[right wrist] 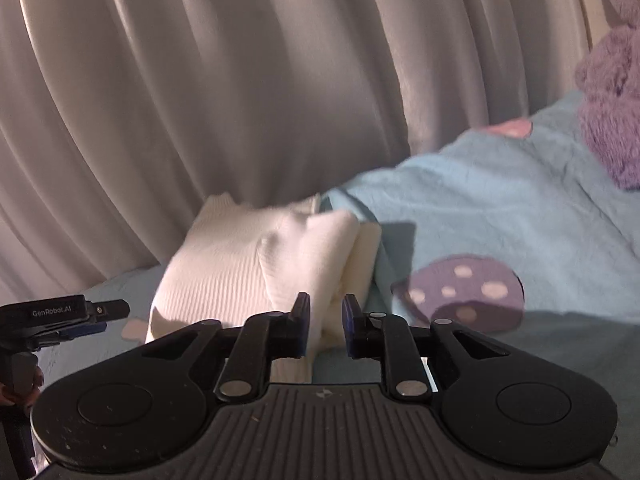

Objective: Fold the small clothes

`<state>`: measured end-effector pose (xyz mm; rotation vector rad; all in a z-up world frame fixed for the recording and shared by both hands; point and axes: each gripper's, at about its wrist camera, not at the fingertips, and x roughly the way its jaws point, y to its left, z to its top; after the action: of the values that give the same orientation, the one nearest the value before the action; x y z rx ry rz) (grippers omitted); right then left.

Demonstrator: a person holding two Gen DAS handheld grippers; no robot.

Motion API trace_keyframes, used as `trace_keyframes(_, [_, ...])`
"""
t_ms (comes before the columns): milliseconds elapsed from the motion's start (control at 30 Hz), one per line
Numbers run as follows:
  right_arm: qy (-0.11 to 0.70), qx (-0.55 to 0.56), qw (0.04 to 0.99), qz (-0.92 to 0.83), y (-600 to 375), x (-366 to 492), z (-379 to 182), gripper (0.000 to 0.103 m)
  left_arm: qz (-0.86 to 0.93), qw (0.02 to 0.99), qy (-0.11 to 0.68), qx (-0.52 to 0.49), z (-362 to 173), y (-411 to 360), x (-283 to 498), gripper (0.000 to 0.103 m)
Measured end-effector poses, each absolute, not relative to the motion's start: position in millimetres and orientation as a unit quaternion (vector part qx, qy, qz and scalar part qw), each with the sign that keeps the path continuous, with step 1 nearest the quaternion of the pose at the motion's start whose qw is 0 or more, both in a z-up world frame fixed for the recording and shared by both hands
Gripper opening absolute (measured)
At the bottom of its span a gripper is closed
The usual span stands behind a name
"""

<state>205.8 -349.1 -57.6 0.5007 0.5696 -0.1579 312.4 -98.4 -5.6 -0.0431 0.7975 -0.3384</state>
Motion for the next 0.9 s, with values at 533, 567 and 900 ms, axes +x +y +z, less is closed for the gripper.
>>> trace_keyframes(533, [0.297,0.148,0.941,-0.064,-315,369,-103,0.022,-0.102,0.938,0.331,0.003,-46,-196,389,0.073])
trace_keyframes(567, [0.297,0.142,0.941,-0.081,-318,371,-108,0.022,-0.105,0.937,0.333,0.01,-49,-200,390,0.074])
trace_keyframes(900, [0.266,0.192,0.939,-0.107,-337,357,-122,0.013,-0.114,0.94,0.312,0.075,-64,-220,387,0.079])
